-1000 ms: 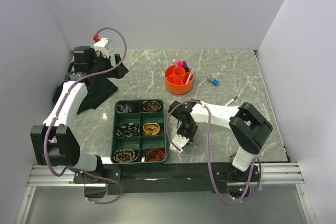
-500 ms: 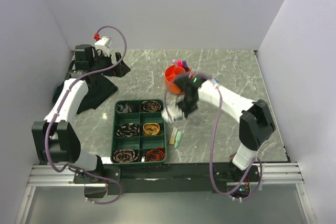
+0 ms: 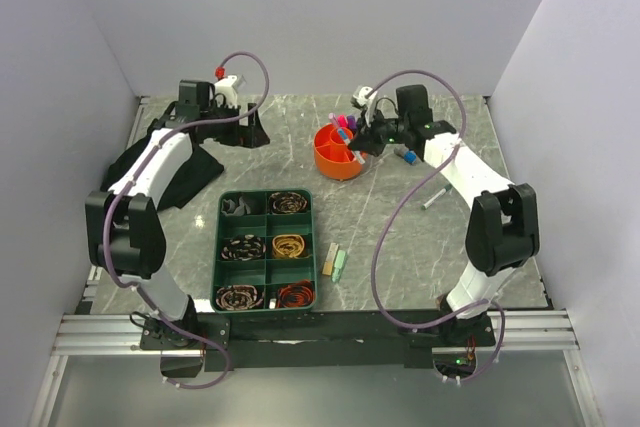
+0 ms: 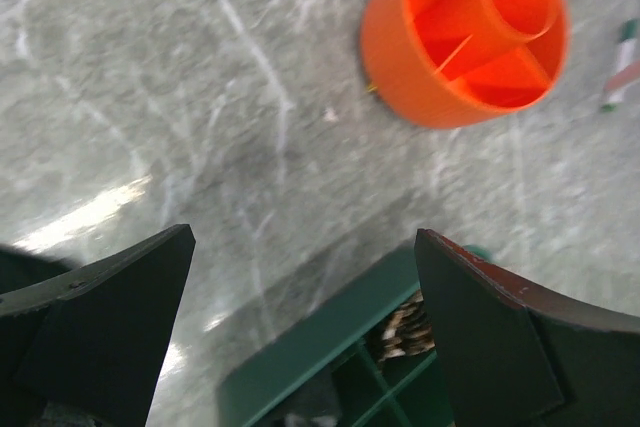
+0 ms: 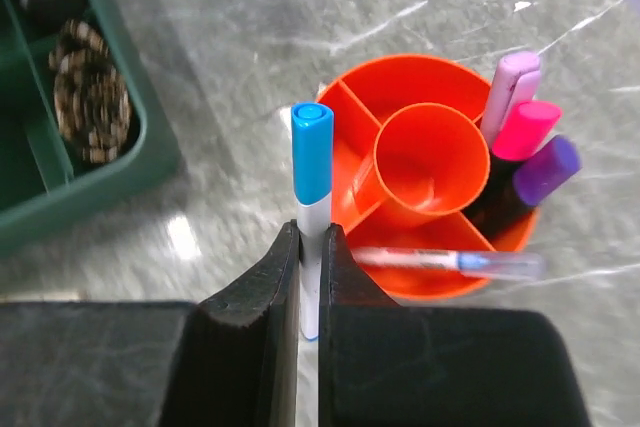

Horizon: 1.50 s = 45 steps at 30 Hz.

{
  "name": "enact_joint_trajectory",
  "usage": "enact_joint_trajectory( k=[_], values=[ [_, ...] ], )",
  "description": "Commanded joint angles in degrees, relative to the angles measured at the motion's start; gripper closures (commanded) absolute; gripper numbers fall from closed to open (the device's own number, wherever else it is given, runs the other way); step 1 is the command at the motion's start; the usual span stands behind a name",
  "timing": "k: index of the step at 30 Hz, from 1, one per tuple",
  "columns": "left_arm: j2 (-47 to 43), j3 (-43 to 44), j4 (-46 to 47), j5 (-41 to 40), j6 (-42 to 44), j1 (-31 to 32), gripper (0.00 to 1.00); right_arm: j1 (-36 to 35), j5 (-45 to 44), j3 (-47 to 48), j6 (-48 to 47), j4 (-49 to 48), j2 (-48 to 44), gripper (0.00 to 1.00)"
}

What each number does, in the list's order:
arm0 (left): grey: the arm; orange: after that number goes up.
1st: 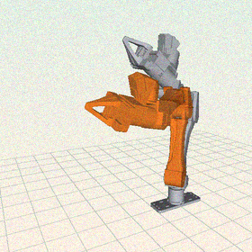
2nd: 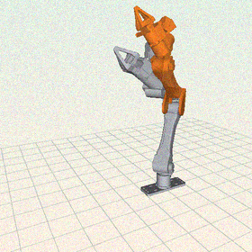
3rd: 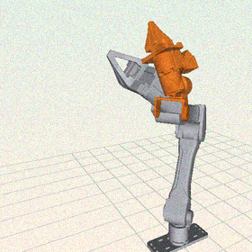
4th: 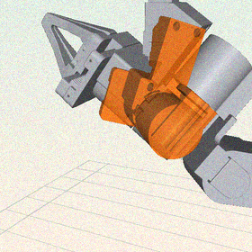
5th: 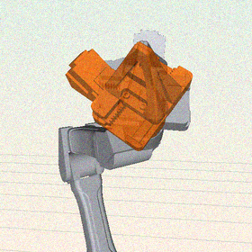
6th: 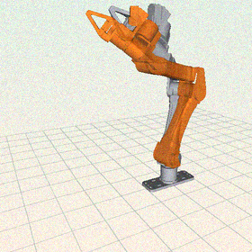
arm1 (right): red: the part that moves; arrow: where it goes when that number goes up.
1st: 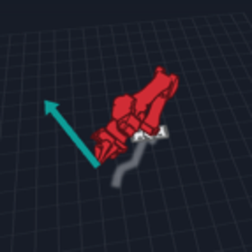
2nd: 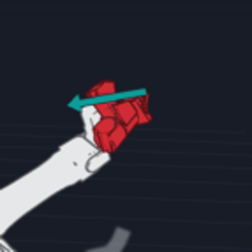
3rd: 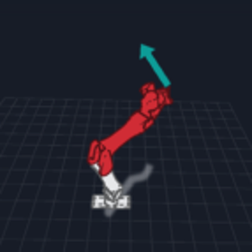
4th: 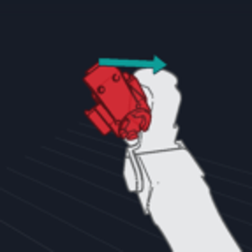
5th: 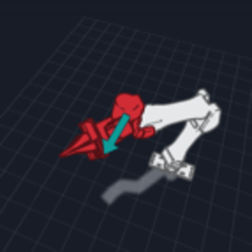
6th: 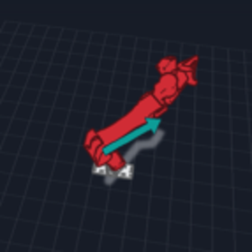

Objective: Sort the stationery into containers
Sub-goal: Pick up the pen from the center of the board, then place the pen in the storage box.

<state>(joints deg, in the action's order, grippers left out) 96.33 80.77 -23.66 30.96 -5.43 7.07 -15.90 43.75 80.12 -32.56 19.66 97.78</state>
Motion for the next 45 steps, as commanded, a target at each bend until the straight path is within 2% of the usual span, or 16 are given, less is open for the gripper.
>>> enact_joint_trajectory(
  k=[1, 4, 9, 18, 28, 34, 39, 43, 45],
  values=[
    [1.1, 4.5, -5.7, -5.4, 8.7, 0.5, 0.01, 0.6, 2.1, -2.6, 20.1, -29.8, 0.7, 1.0],
    [2.4, 6.9, -8.4, -7.1, 12.0, 0.5, 0.01, 1.1, 2.0, -3.9, 22.4, -35.5, 2.2, 1.0],
    [4.6, 9.3, -10.3, -8.5, 14.8, 1.9, 0.01, 1.7, 2.3, -3.4, 22.5, -38.3, 4.5, 1.0],
    [8.3, 14.4, -10.4, -8.5, 14.8, 2.7, 0.01, 2.2, -2.0, -3.3, 15.3, -33.7, 6.5, 1.0],
    [9.5, 16.2, -9.2, -8.8, 14.2, 2.7, 0.0, 3.0, -4.2, -2.9, 12.2, -26.2, 6.8, 1.0],
    [9.2, 15.6, -8.8, -8.5, 13.8, 2.8, 0.01, 3.8, -2.6, -8.1, 14.1, -30.5, 3.8, 1.0],
    [9.3, 15.8, -8.7, -8.5, 13.8, 2.9, 0.01, 3.7, -4.7, -7.9, 15.5, -29.1, 4.2, 1.0],
    [9.3, 16.2, -8.7, -8.6, 14.0, 3.2, 0.01, 3.7, -6.4, -7.9, 16.6, -27.6, 3.9, 0.64],
    [8.9, 16.0, -8.3, -8.4, 14.1, 3.2, 0.0, 3.8, -6.6, -9.0, 17.3, -28.9, 2.3, 0.57]
  ],
)
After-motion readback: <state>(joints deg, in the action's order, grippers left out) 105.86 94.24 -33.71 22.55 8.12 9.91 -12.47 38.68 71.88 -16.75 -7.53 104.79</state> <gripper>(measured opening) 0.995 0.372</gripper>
